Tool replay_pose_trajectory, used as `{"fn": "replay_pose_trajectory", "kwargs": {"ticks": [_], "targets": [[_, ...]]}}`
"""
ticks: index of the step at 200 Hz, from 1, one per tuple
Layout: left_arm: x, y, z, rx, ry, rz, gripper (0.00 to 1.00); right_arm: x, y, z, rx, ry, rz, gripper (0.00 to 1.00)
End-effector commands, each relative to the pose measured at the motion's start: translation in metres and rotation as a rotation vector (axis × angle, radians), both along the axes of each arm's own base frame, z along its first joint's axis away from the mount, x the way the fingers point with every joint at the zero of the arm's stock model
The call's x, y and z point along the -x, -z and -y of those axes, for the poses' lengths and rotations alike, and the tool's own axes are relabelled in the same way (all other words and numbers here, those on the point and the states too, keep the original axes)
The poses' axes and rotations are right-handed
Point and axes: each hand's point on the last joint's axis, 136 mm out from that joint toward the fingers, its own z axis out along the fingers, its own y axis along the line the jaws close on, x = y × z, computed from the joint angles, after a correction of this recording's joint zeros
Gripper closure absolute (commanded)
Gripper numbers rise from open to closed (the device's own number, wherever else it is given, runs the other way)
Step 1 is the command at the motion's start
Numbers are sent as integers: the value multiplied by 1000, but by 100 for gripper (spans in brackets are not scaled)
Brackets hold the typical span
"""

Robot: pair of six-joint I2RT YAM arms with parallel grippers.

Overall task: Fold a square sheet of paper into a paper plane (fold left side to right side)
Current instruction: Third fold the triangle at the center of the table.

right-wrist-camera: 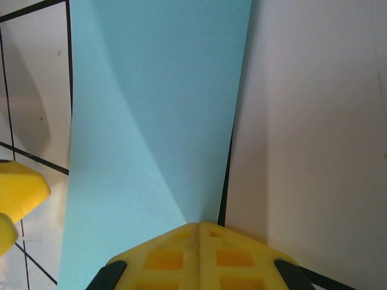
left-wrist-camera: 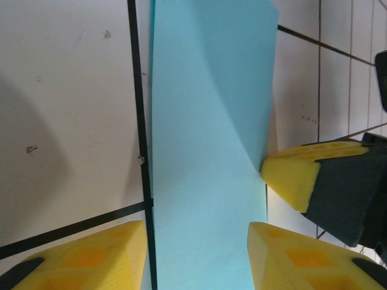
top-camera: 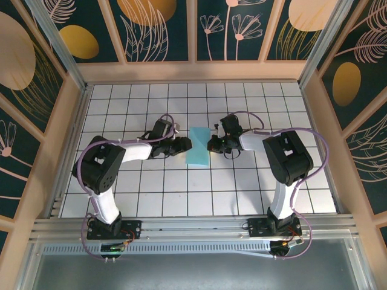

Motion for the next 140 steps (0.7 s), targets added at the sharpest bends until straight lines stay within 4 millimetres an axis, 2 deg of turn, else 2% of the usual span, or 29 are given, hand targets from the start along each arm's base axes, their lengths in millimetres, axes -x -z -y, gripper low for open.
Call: {"fn": "replay_pose_trajectory", "kwargs": {"ticks": [1, 32, 71, 107, 140], "targets": [[5, 6, 5, -4, 37, -16, 55, 3, 14, 6, 65, -4, -24, 100], [8, 9, 9, 10, 54, -26, 56, 2, 14, 6, 66, -2, -22, 100], [10, 10, 15, 34, 77, -31, 64, 2, 14, 4, 55, -3, -23, 100], [6, 7, 11, 22, 36, -12, 62, 3, 12, 3, 53, -5, -18, 100], [1, 0, 16, 67, 19, -2, 63, 3, 11, 2, 49, -8, -18, 100]]}}
